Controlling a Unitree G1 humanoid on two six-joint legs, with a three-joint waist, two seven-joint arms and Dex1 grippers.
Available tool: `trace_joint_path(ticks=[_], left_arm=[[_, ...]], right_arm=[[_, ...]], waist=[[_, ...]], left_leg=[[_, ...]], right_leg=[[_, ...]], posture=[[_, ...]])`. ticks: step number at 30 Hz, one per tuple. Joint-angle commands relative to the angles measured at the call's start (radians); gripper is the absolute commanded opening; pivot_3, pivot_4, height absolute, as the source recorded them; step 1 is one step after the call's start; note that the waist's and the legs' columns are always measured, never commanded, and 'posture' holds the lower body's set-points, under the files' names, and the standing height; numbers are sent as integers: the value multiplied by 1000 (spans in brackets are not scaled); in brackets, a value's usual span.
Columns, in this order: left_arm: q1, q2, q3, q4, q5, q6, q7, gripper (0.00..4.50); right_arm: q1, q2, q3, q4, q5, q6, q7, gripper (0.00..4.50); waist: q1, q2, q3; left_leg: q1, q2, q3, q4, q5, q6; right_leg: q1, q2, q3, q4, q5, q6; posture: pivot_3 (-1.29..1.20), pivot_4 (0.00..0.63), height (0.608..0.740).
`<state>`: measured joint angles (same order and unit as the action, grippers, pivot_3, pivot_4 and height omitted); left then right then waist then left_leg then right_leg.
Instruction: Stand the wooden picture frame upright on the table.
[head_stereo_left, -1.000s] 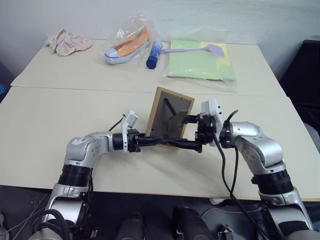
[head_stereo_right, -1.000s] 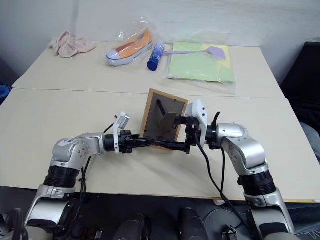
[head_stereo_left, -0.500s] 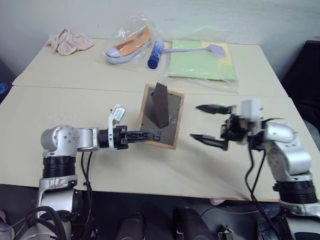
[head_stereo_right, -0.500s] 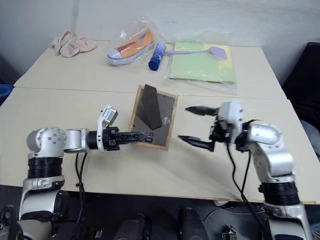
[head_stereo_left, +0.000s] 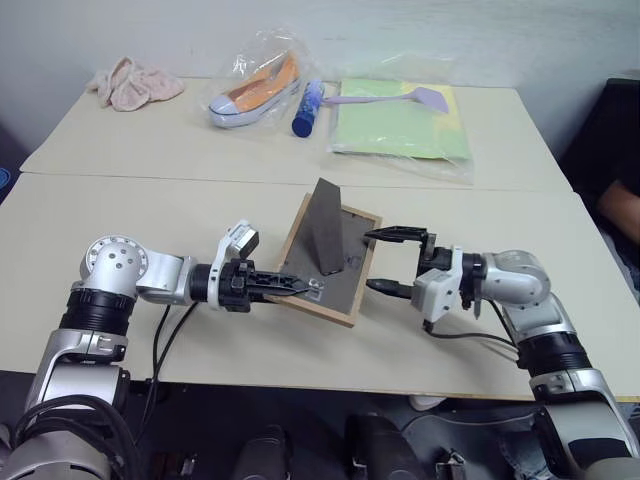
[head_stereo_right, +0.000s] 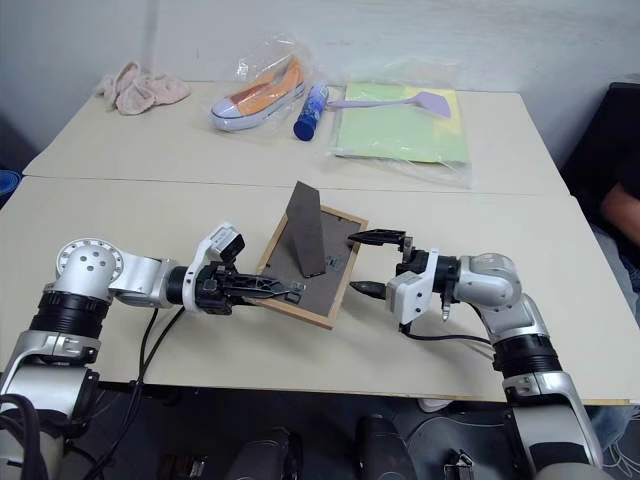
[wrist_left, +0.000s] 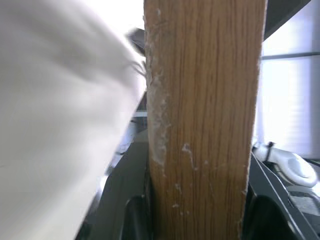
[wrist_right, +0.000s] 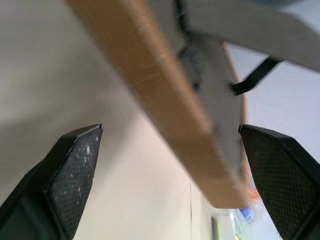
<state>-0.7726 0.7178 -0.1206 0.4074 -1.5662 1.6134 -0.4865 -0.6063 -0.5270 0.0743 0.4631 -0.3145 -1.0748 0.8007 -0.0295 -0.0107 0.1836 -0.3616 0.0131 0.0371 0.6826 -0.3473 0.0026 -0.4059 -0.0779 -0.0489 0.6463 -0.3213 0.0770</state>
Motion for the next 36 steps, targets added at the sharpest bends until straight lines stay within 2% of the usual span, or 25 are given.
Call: trace_joint_path(ticks=[1,2,8,9,11,14,16,19,20,22,25,27,29,30,32,36], left_arm=[[-23,11,-6,23,-161,1,71,1294],[-23,13,-8,26,-186,1,94,1294],[-17,35,-39,28,-386,-35,226,1294],[-14,36,-40,20,-401,-46,240,1294],[-7,23,-12,-1,-406,-72,261,1294],[38,22,79,-128,-406,-157,313,2355],[77,46,135,-191,-406,-185,321,2922],[159,103,234,-258,-406,-274,386,3847],[189,137,277,-282,-354,-292,367,4086],[244,189,349,-347,-206,-334,277,4111],[324,217,447,-391,-18,-465,127,4111],[388,224,439,-473,198,-645,-57,4111],[440,230,400,-522,366,-770,-183,4111],[457,226,377,-533,423,-806,-217,4445],[487,215,341,-553,514,-866,-293,4500],[517,186,315,-573,585,-899,-371,4500]], right_arm=[[-35,17,1,38,-119,-66,-174,4091],[-40,19,8,51,-136,-63,-207,3873],[-71,14,5,77,-281,-77,-458,1782],[-76,12,9,84,-293,-75,-488,1620],[-85,8,20,97,-320,-77,-539,1587],[-97,8,29,100,-324,-69,-596,1450],[-99,1,40,103,-309,-67,-612,1251],[-94,-12,57,106,-267,-74,-615,1251],[-87,-14,64,110,-227,-71,-600,1251],[-78,-27,85,110,-174,-72,-572,1251],[-29,-17,134,77,150,36,-393,1251],[52,8,165,-71,519,319,-141,1251],[122,10,165,-235,816,621,36,1251],[147,-4,160,-303,931,797,87,1251],[179,-30,142,-384,1068,1073,123,1251],[184,-7,93,-346,1086,1251,120,1251]], waist=[[0,0,0],[0,0,0],[-1,0,0],[-1,0,0],[-2,0,0],[-3,0,0],[-6,0,0],[-19,0,0],[-20,0,0],[-25,0,0],[-25,0,0],[-17,0,0],[-7,0,0],[-1,1,1],[5,1,1],[4,1,1]], left_leg=[[0,0,0,0,0,0],[0,0,0,0,0,0],[-5,0,0,2,1,0],[-6,0,0,2,1,0],[-6,0,0,2,1,-1],[-6,0,0,2,1,-1],[-7,0,0,2,1,-1],[-7,0,-1,1,1,-1],[-6,0,-1,1,2,-1],[-6,1,-1,1,2,-1],[-6,0,-1,1,2,-1],[-6,0,-1,1,2,-1],[-6,0,-3,1,2,-1],[-7,0,-3,1,2,-1],[-7,0,-3,1,2,0],[-7,0,-3,1,1,1]], right_leg=[[0,0,0,0,0,0],[0,0,0,1,0,0],[-5,0,0,2,0,0],[-5,0,0,3,0,0],[-6,0,0,3,0,0],[-6,0,-1,3,0,0],[-6,0,0,2,0,0],[-6,0,0,3,0,0],[-6,0,0,3,0,0],[-6,1,-1,2,0,0],[-6,1,-1,1,0,-1],[-5,0,-2,0,0,-1],[-3,0,-3,-1,0,-1],[-3,0,-3,0,0,-1],[-3,0,-3,-1,0,-1],[-4,-2,-3,-4,0,-1]], posture=[[0,150,740],[0,150,740],[0,150,740],[0,150,740],[0,150,740],[0,150,740],[0,150,740],[0,150,740],[0,150,740],[0,150,740],[0,150,740],[0,150,740],[0,150,740],[0,150,740],[0,150,740],[0,150,740]])
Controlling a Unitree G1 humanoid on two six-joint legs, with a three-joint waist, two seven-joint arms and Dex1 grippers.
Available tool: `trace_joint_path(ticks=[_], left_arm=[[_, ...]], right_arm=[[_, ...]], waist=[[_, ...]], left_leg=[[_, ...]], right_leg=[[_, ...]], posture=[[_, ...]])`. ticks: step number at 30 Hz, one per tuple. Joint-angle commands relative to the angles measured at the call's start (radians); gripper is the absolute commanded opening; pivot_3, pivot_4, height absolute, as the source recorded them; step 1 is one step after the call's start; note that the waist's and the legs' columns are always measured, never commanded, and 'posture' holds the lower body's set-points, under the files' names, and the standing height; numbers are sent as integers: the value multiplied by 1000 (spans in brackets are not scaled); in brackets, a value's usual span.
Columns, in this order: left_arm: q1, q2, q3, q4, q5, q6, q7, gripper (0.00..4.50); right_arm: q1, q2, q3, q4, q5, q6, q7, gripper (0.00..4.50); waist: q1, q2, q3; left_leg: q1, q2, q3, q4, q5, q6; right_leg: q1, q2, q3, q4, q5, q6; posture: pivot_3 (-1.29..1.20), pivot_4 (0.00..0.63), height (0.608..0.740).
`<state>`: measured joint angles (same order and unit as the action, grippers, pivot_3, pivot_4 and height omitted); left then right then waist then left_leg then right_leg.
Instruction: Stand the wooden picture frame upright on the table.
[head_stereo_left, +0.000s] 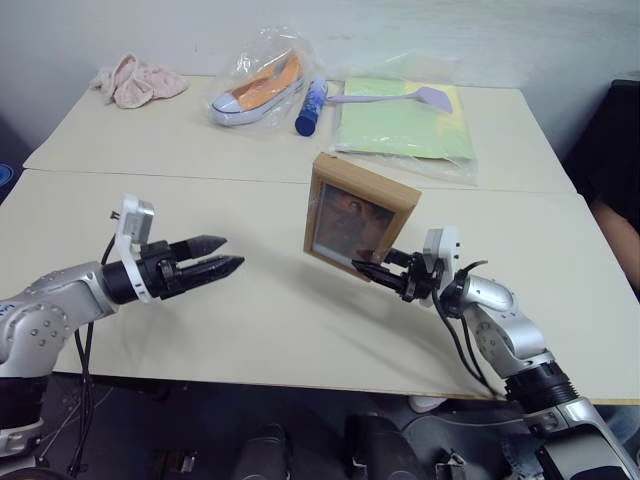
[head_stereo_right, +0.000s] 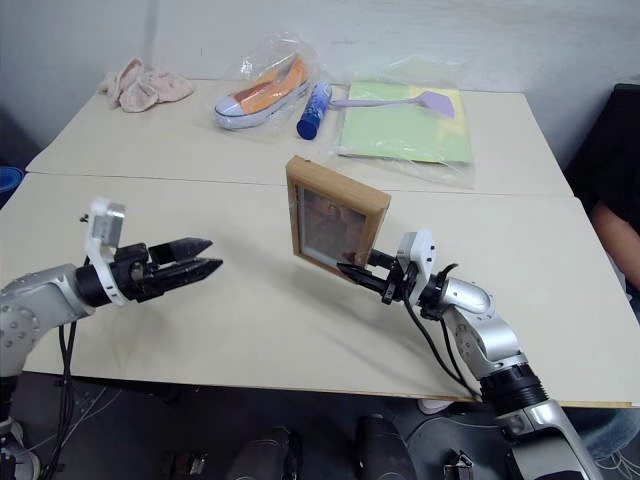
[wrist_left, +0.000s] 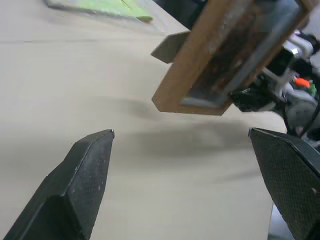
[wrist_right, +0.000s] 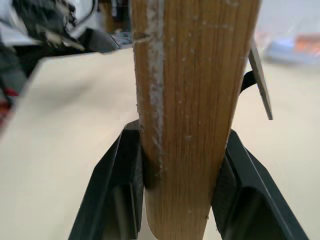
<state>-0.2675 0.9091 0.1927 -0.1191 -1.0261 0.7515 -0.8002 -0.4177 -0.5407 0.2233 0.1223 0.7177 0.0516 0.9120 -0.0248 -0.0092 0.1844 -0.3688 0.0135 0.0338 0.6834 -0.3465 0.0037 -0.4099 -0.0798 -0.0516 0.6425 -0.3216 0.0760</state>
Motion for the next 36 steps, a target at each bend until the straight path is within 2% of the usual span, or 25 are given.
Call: trace_joint_path(ticks=[1,6,13,17,18,21,26,30,34,36], left_arm=[[16,-14,-1,-45,56,-39,-71,4500],[3,-42,0,-39,92,-25,-103,4500],[0,-49,-9,-39,165,-48,-154,4500],[2,-55,-6,-29,205,-66,-173,4500],[4,-56,-7,-26,219,-75,-179,4500],[7,-62,-4,-22,241,-81,-186,4500],[55,-58,9,11,323,-171,-227,4500],[139,-45,33,62,429,-310,-252,4500],[251,-11,85,131,548,-491,-269,4500],[324,-2,151,156,594,-607,-275,4500]], right_arm=[[-4,15,-59,21,38,142,19,1251],[-17,54,-89,105,9,279,28,1251],[-2,67,-87,173,-148,240,44,1251],[-2,70,-110,147,-161,237,74,1251],[-1,75,-119,144,-169,222,67,1975],[7,76,-141,126,-183,198,94,2817],[31,41,-181,70,-183,175,160,4463],[97,-33,-195,19,-240,77,232,4463],[216,-131,-276,-50,-299,-168,308,4463],[312,-191,-354,-38,-324,-333,358,4463]], waist=[[-1,0,0],[-5,0,0],[-5,0,0],[-5,0,-1],[-4,0,-1],[-3,0,-1],[-3,0,0],[-3,0,0],[-2,1,0],[-1,1,0]], left_leg=[[0,0,0,-1,0,0],[-1,0,1,-1,0,0],[1,0,2,-1,0,1],[2,0,2,-1,0,1],[2,0,2,-1,0,0],[0,0,2,-2,-1,1],[-1,0,2,-2,-1,1],[0,0,2,-2,-1,1],[0,0,2,-3,-1,1],[0,0,3,-3,-2,2]], right_leg=[[0,0,0,0,0,0],[-2,0,0,1,0,0],[-1,0,1,1,0,0],[-1,0,2,2,0,0],[-1,0,2,2,0,0],[-2,0,2,3,0,0],[-2,0,1,3,0,0],[-2,0,1,1,0,0],[-2,0,1,0,0,0],[-2,0,1,-1,0,0]], posture=[[0,150,740],[0,150,740],[0,150,740],[0,150,740],[0,150,740],[0,150,740],[0,150,740],[0,150,740],[0,150,740],[0,150,740]])
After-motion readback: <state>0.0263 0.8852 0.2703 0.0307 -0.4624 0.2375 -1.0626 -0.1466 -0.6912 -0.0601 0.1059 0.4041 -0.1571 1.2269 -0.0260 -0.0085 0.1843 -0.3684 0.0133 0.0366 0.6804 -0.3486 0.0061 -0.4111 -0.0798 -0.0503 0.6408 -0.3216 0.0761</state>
